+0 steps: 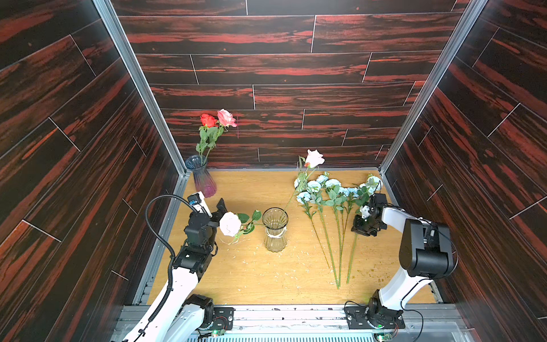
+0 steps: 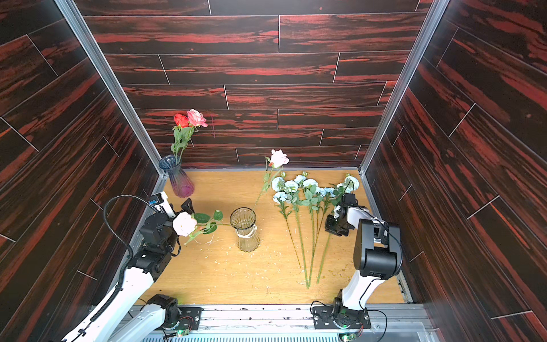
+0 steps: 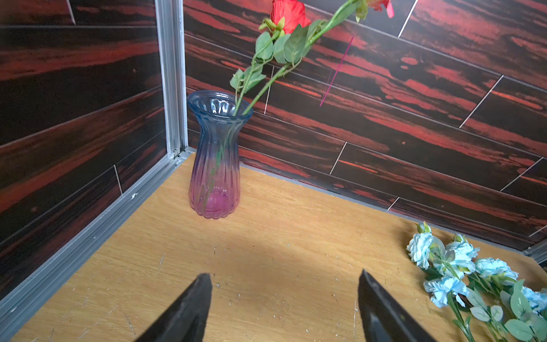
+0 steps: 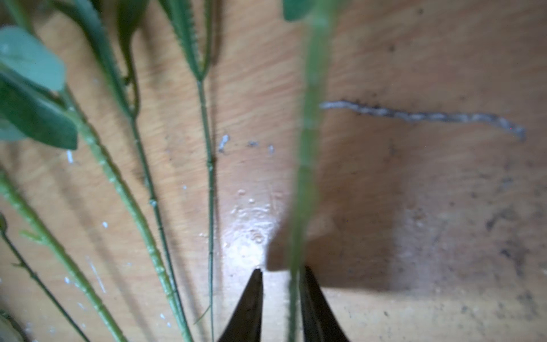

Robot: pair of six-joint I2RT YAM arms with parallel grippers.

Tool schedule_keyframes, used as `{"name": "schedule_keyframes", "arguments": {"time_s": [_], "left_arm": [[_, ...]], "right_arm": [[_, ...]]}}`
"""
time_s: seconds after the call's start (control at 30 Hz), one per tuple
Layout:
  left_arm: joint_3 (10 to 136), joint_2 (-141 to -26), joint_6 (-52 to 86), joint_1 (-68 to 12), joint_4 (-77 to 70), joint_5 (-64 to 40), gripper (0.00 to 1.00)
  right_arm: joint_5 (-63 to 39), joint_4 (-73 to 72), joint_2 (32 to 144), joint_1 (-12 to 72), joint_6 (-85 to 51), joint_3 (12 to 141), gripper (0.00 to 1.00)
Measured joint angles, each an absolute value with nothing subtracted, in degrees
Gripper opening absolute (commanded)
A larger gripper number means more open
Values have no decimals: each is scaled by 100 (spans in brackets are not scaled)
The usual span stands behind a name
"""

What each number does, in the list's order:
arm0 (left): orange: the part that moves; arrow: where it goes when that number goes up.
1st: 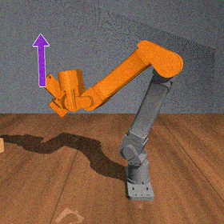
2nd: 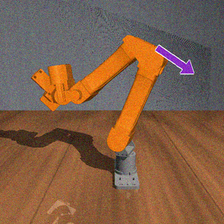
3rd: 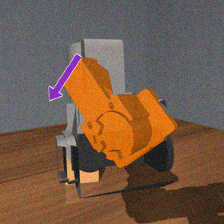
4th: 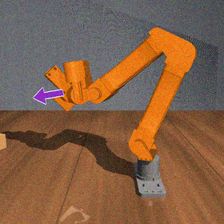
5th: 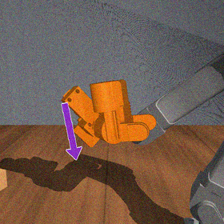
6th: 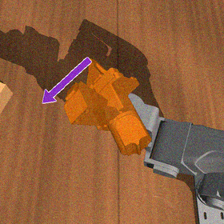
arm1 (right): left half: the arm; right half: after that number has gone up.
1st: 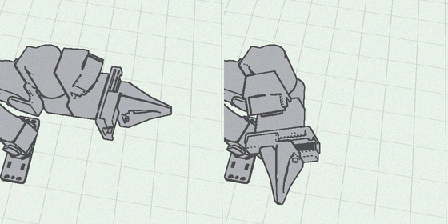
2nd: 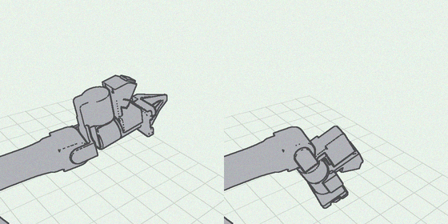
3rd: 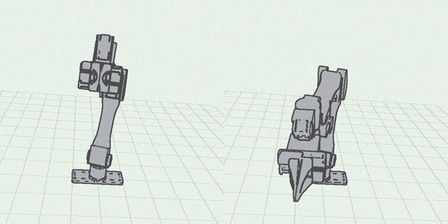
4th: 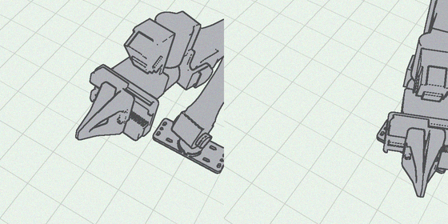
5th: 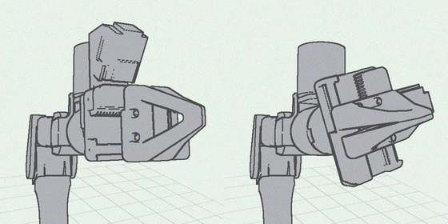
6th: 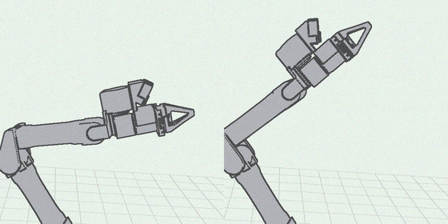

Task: Pick out blue flowers from the vase
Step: Place the flower at the center of the board, then move the vase to the center of the board.

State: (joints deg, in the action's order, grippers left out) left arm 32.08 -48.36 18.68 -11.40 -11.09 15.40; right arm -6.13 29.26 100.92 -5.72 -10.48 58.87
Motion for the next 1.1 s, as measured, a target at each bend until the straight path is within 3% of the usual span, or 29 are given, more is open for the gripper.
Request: {"name": "schedule_keyframes", "arguments": {"time_s": [0.1, 0.23, 0.4, 0.63, 1.0, 1.03, 1.1], "left_arm": [[3214, -4875, 1868, -1140, -1081, 1514, 79], [3227, -4906, 1870, -1140, -1074, 1463, 79], [3269, -4993, 1890, -1140, -1068, 1409, 79], [3457, -5096, 1990, -1140, -939, 1260, 80], [3938, -4814, 2523, -1140, 947, 257, 80], [4101, -4814, 2541, -1140, 1223, 93, 80], [4471, -4816, 2558, -1140, 1688, -200, 80]], "right_arm": [[-589, 2884, 9977, -545, -1066, 5815, 49], [-545, 2849, 9435, -545, -1114, 5561, 57], [-158, 2451, 8337, -211, -1087, 5251, 58], [156, 860, 6807, 1194, -1103, 4458, 68], [331, -1717, 6947, 1852, -1599, 3437, 68], [301, -1905, 7011, 1852, -1614, 3336, 86], [202, -2163, 7083, 1859, -1651, 3124, 92]]}}
